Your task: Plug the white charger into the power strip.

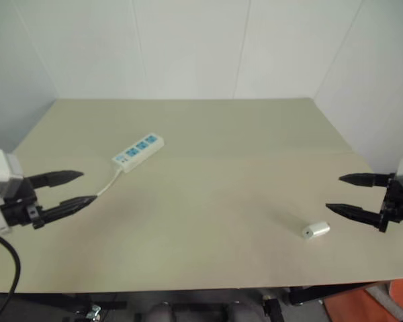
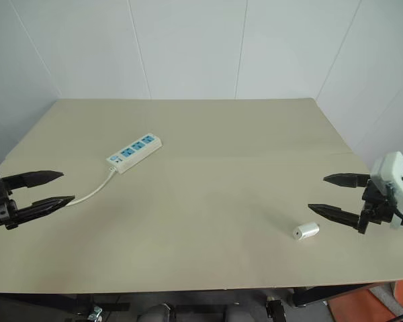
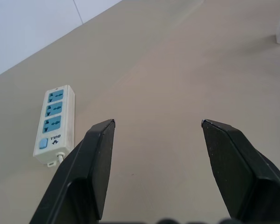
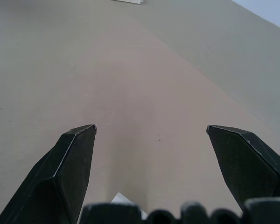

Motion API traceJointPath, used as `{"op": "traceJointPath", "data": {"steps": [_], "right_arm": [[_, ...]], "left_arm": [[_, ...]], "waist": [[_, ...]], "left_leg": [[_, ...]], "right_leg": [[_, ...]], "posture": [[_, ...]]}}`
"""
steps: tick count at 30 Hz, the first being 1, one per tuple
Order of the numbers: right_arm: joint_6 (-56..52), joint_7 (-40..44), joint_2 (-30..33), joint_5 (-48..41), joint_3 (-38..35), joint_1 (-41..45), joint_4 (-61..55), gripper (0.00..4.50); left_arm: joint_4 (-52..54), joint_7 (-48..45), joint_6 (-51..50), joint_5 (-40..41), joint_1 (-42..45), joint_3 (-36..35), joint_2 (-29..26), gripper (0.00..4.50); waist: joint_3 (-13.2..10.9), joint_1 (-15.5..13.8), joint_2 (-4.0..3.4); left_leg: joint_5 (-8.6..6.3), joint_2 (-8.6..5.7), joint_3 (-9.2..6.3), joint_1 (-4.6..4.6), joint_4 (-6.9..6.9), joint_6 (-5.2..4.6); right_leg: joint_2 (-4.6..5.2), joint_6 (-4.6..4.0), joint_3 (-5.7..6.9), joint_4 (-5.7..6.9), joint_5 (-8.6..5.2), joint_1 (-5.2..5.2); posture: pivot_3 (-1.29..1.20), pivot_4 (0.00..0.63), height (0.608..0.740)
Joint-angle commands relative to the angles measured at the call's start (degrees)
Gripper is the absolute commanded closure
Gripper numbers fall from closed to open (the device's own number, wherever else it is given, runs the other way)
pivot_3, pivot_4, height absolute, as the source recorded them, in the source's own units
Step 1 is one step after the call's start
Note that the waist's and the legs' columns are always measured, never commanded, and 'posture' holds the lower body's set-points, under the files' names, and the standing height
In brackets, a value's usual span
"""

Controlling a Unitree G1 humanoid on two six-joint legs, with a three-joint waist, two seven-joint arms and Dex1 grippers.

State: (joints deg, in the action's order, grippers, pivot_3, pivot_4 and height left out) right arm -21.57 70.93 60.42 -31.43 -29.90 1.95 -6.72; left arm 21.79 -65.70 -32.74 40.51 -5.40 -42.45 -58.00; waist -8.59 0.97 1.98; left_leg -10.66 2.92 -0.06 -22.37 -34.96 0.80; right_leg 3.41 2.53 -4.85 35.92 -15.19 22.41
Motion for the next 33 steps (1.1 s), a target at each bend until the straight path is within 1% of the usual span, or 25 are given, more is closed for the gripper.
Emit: {"op": "traceJointPath", "data": {"steps": [1, 7, 10, 14, 16, 20, 24, 27, 33], "right_arm": [[1.3, 0.0, 0.9, 0.2, -1.0, 0.6, -1.1, 0.04], [1.3, 0.1, 0.8, 0.5, -1.0, 0.9, -1.0, 0.04], [1.2, -0.2, 0.6, 0.4, -0.6, 1.5, -1.3, 0.04], [1.3, -0.6, 0.0, 0.3, 0.5, 2.3, -2.0, 0.04], [1.4, -0.7, -0.2, 0.4, 0.9, 2.8, -2.1, 0.04], [1.6, -1.4, -0.6, 0.3, 2.3, 4.5, -2.6, 0.04], [1.3, -1.9, -1.1, -0.5, 3.2, 6.1, -4.2, 0.04], [1.0, -2.0, -1.3, -0.8, 3.4, 6.9, -5.4, 0.04], [0.1, -2.5, -1.2, -1.2, 4.9, 8.8, -8.0, 0.04]], "left_arm": [[1.2, 0.6, 0.1, 0.8, 0.5, -0.4, -0.3, 1.28], [1.3, 0.7, 0.1, 1.1, 0.5, -0.2, -0.2, 1.28], [0.3, 2.3, 0.5, -0.3, 0.7, 0.6, 0.2, 1.28], [-3.6, 12.2, 3.3, -10.7, 2.0, 5.3, 0.7, 1.28], [-5.7, 16.8, 3.1, -14.3, 3.6, 7.5, 0.8, 1.28], [-11.9, 24.6, 1.6, -19.1, 9.6, 12.6, 2.2, 1.28], [-20.9, 27.3, 1.0, -21.0, 16.0, 17.1, 4.2, 1.28], [-29.8, 27.1, 2.6, -23.2, 20.4, 21.1, 5.1, 1.28], [-43.2, 26.8, 3.8, -26.5, 29.8, 28.0, 7.9, 1.28]], "waist": [[0.0, 0.0, 0.00], [0.0, 0.0, 0.00], [0.0, 0.0, 0.00], [0.0, 0.0, 0.00], [0.0, 0.0, 0.01], [0.0, -0.2, 0.02], [0.0, -0.1, 0.03], [0.0, -0.1, 0.03], [0.0, -0.1, 0.05]], "left_leg": [[0.00, 0.00, 0.00, 0.00, 0.00, 0.00], [0.00, 0.00, 0.01, 0.00, 0.00, 0.00], [0.00, 0.00, 0.01, 0.00, 0.00, 0.00], [0.00, -0.01, 0.01, 0.07, -0.01, 0.00], [0.00, -0.01, 0.01, 0.10, -0.01, 0.00], [0.00, -0.03, 0.00, 0.06, -0.06, 0.00], [0.00, -0.05, 0.01, 0.05, -0.05, 0.00], [0.00, -0.05, 0.00, 0.01, -0.01, 0.00], [0.00, -0.08, -0.01, -0.06, -0.04, 0.00]], "right_leg": [[0.00, 0.00, 0.00, 0.00, 0.00, 0.00], [0.00, 0.00, 0.00, 0.00, 0.00, 0.00], [0.00, 0.00, -0.01, 0.01, 0.00, 0.00], [0.00, 0.00, -0.02, 0.04, 0.00, -0.04], [-0.02, 0.00, -0.03, 0.08, 0.00, -0.05], [-0.02, 0.04, -0.05, 0.08, 0.03, -0.04], [-0.02, 0.44, -0.05, 0.07, 0.26, -0.05], [-0.03, 0.45, -0.05, 0.10, 0.26, 0.01], [-0.03, 0.44, -0.04, 0.09, 0.30, 0.02]], "posture": [[0.00, 0.150, 0.740], [0.00, 0.150, 0.740], [0.00, 0.150, 0.740], [0.00, 0.150, 0.740], [0.00, 0.150, 0.740], [0.00, 0.150, 0.740], [0.00, 0.150, 0.740], [0.00, 0.150, 0.740], [0.00, 0.150, 0.740]]}}
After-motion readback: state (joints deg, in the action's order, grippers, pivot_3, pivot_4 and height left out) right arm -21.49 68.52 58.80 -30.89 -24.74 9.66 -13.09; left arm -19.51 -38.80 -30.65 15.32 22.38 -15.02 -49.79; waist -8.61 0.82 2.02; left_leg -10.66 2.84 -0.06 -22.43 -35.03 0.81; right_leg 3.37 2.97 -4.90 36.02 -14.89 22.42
